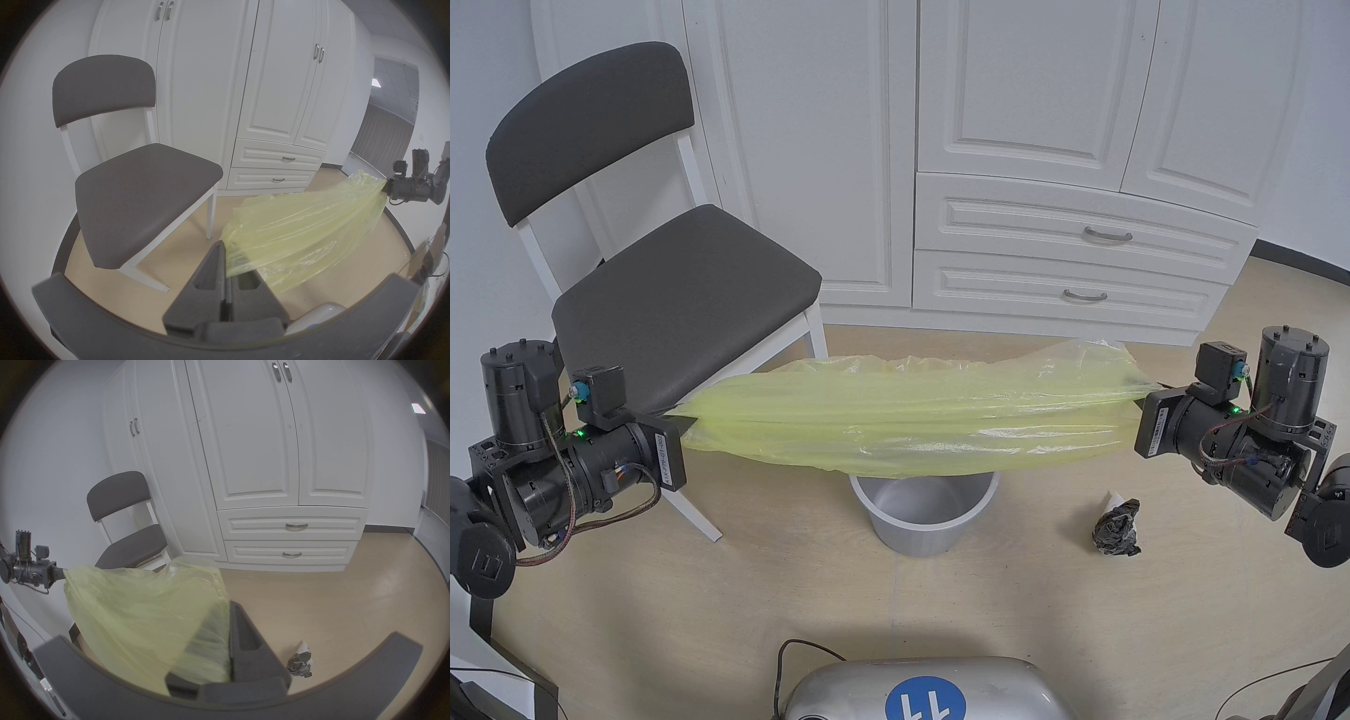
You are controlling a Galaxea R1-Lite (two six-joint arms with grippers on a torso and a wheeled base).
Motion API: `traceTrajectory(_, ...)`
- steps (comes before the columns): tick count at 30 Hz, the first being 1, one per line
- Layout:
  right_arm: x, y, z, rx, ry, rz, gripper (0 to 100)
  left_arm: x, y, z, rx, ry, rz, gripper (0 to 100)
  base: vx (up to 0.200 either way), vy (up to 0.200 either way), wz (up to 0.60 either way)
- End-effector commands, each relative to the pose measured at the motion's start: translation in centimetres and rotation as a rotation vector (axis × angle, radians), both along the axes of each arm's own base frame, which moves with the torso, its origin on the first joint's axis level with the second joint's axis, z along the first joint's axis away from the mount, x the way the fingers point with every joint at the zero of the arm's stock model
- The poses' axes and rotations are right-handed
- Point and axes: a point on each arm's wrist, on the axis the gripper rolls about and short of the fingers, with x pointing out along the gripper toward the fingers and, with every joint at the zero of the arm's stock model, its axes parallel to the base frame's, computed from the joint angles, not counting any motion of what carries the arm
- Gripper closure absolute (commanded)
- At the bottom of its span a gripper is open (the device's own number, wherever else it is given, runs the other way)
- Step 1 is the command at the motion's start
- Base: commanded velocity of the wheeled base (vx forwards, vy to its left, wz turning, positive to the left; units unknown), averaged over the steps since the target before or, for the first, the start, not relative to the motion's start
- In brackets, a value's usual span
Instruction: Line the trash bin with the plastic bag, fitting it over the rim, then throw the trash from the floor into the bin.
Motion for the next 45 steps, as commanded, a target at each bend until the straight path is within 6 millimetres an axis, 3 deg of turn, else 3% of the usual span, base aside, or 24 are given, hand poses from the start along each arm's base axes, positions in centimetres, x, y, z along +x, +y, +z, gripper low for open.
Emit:
traceTrajectory(1, 0.0, -0.2, -0.1, -0.013, -0.001, -0.005, 100, 0.1, 0.2, 0.1, -0.001, -0.004, 0.009, 100, 0.000, 0.000, 0.00)
traceTrajectory(19, -0.1, 0.3, -0.7, -0.025, 0.008, 0.019, 100, -0.1, 0.1, 0.3, -0.004, -0.019, 0.000, 100, 0.000, 0.000, 0.00)
traceTrajectory(37, 0.7, 3.6, -3.1, 0.040, -0.042, 0.131, 100, -1.1, -2.5, -0.1, -0.043, 0.011, -0.120, 100, 0.000, 0.000, 0.00)
traceTrajectory(45, 0.6, 5.5, -4.6, 0.062, -0.074, 0.184, 100, -1.7, -5.1, -0.1, -0.140, 0.052, -0.199, 100, 0.000, 0.000, 0.00)
